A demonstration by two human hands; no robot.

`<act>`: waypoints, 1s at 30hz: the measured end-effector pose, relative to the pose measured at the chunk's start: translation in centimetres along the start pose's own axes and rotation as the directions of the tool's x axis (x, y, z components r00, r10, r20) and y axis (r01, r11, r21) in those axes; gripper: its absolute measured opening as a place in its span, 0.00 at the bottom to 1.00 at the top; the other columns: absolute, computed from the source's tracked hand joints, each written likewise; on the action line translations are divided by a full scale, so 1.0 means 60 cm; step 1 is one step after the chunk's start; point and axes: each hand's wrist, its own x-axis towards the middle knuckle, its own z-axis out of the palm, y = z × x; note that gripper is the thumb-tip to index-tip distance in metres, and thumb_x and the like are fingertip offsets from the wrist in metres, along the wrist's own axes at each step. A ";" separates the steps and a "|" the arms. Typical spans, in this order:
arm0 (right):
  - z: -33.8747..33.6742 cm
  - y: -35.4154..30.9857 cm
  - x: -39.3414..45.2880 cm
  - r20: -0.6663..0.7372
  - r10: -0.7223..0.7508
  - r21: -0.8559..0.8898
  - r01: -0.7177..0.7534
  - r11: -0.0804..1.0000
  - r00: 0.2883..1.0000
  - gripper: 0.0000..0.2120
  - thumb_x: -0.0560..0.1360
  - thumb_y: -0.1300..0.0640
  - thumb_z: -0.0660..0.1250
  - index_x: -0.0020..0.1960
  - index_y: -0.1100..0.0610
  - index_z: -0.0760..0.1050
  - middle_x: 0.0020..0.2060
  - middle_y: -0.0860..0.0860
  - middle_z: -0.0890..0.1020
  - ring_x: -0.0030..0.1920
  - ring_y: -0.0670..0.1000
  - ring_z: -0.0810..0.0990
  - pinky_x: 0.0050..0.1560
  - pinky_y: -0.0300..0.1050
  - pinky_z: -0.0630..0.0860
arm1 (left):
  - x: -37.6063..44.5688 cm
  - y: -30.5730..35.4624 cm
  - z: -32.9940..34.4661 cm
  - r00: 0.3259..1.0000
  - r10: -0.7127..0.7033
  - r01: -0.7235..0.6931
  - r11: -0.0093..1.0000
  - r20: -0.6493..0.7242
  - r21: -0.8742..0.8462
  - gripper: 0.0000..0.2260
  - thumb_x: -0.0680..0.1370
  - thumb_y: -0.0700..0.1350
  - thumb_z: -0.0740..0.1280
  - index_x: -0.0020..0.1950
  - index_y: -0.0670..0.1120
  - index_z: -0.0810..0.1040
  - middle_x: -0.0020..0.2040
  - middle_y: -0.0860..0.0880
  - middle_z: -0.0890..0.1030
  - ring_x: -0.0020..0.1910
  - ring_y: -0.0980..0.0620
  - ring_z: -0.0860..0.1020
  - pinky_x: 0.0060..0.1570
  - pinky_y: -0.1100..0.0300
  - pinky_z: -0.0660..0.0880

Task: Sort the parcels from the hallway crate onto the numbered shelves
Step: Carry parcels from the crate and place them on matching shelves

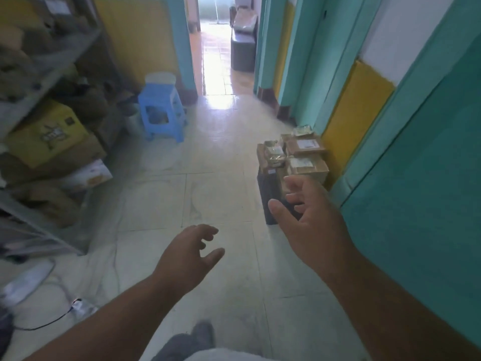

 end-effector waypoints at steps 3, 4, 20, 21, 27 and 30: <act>0.039 0.013 0.110 0.018 0.023 0.006 -0.023 1.000 1.000 0.22 0.77 0.45 0.67 0.69 0.48 0.68 0.67 0.47 0.75 0.58 0.43 0.73 0.48 0.30 0.70 | 0.108 -0.022 0.003 0.999 -0.005 0.006 1.000 0.032 -0.016 0.18 0.75 0.53 0.73 0.64 0.54 0.77 0.53 0.58 0.78 0.49 0.60 0.77 0.52 0.61 0.77; 0.051 0.017 0.151 0.012 0.037 0.003 -0.037 0.999 0.999 0.22 0.77 0.46 0.67 0.69 0.48 0.68 0.67 0.47 0.75 0.57 0.43 0.73 0.48 0.31 0.71 | 0.156 -0.026 0.001 0.999 0.011 -0.011 1.000 0.033 -0.016 0.18 0.75 0.53 0.73 0.64 0.54 0.77 0.53 0.59 0.78 0.49 0.61 0.77 0.52 0.61 0.77; 0.038 0.185 0.663 -0.282 0.312 -0.093 -0.350 0.932 0.907 0.20 0.77 0.45 0.66 0.67 0.47 0.69 0.59 0.44 0.77 0.56 0.43 0.76 0.40 0.25 0.68 | 0.891 0.131 0.061 0.889 0.336 -0.351 0.936 0.311 -0.010 0.13 0.76 0.54 0.71 0.60 0.58 0.77 0.51 0.62 0.77 0.48 0.63 0.77 0.51 0.57 0.79; 0.035 0.203 0.703 -0.276 0.311 -0.102 -0.350 0.931 0.909 0.20 0.78 0.45 0.66 0.67 0.47 0.69 0.60 0.44 0.76 0.56 0.43 0.76 0.40 0.25 0.67 | 0.932 0.140 0.071 0.889 0.339 -0.354 0.935 0.307 -0.009 0.13 0.77 0.53 0.71 0.60 0.57 0.77 0.51 0.62 0.76 0.48 0.63 0.77 0.51 0.57 0.79; 0.026 0.249 0.944 -0.229 0.314 -0.096 -0.343 0.934 0.921 0.20 0.77 0.46 0.67 0.67 0.47 0.69 0.61 0.46 0.76 0.56 0.44 0.76 0.41 0.26 0.66 | 1.136 0.163 0.056 0.890 0.302 -0.331 0.943 0.341 0.029 0.15 0.77 0.54 0.71 0.62 0.57 0.77 0.53 0.59 0.78 0.48 0.61 0.77 0.51 0.58 0.79; 0.045 0.259 1.039 -0.207 0.328 -0.115 -0.355 0.928 0.922 0.20 0.78 0.45 0.66 0.68 0.47 0.68 0.60 0.45 0.75 0.55 0.43 0.75 0.41 0.26 0.67 | 1.244 0.159 0.059 0.888 0.299 -0.329 0.944 0.349 0.027 0.14 0.76 0.53 0.71 0.61 0.58 0.77 0.51 0.61 0.78 0.47 0.63 0.77 0.50 0.60 0.78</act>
